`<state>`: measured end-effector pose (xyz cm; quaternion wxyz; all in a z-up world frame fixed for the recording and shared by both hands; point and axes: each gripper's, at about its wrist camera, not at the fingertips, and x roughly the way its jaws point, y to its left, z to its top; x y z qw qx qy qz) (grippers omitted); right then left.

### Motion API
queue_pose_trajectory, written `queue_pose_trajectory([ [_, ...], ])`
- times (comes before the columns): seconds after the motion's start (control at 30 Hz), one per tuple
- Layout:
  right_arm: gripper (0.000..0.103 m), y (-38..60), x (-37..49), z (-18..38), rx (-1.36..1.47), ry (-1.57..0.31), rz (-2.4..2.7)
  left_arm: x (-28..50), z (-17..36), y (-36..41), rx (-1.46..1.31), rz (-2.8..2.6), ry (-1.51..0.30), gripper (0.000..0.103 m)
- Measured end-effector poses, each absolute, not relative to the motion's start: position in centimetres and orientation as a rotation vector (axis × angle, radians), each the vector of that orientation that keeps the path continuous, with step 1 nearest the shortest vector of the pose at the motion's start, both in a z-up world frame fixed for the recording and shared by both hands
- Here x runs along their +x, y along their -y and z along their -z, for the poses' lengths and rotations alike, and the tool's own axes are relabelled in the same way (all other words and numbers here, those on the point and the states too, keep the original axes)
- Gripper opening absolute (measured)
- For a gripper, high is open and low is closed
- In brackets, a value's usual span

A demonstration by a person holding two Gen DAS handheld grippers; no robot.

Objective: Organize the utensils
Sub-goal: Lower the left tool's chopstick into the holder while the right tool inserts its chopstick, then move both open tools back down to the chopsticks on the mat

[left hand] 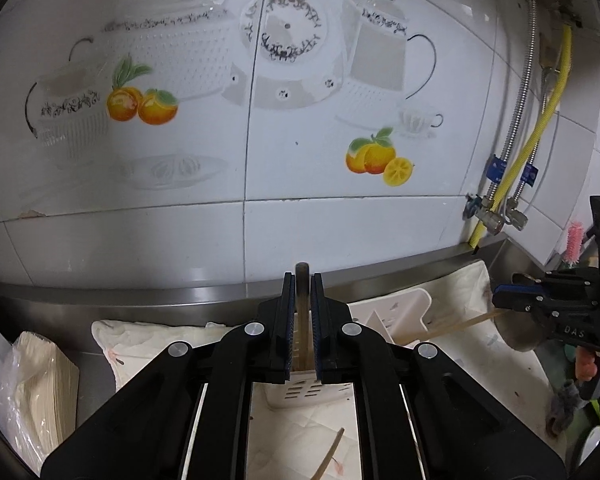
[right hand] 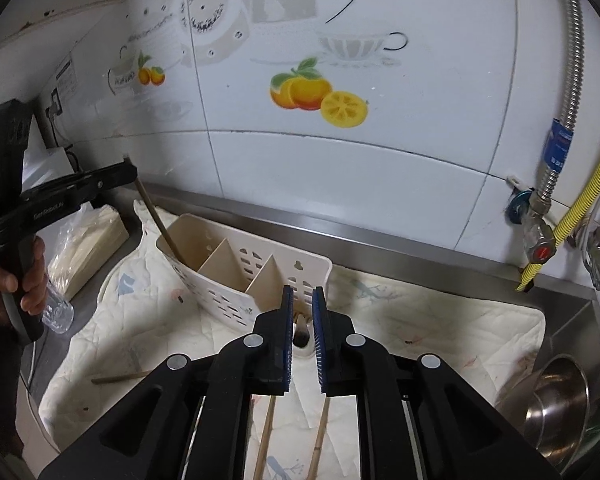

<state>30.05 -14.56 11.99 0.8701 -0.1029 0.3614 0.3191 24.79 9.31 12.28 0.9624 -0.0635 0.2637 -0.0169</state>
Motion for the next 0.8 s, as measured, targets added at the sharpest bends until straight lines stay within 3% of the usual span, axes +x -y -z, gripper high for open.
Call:
queue_pose_trajectory([
  [0.13, 0.031, 15.4, 28.9, -13.1, -0.204, -0.711, -0.656, 23.4, -13.2, -9.2, -0.121, 0.023, -0.513, 0.013],
  [0.3, 0.046, 16.8, 25.8, -14.1, -0.190, -0.634, -0.652, 20.6, -13.6, -8.8, -0.105, 0.006, -0.487, 0.029],
  [0.47, 0.053, 17.7, 22.4, -13.4, -0.206, -0.593, -0.656, 17.1, -12.7, -7.4, -0.063, -0.007, -0.481, 0.037],
  [0.8, 0.054, 20.2, 17.2, -8.3, -0.181, -0.616, -0.633, 10.5, -7.1, -5.5, -0.069, 0.048, -0.541, 0.039],
])
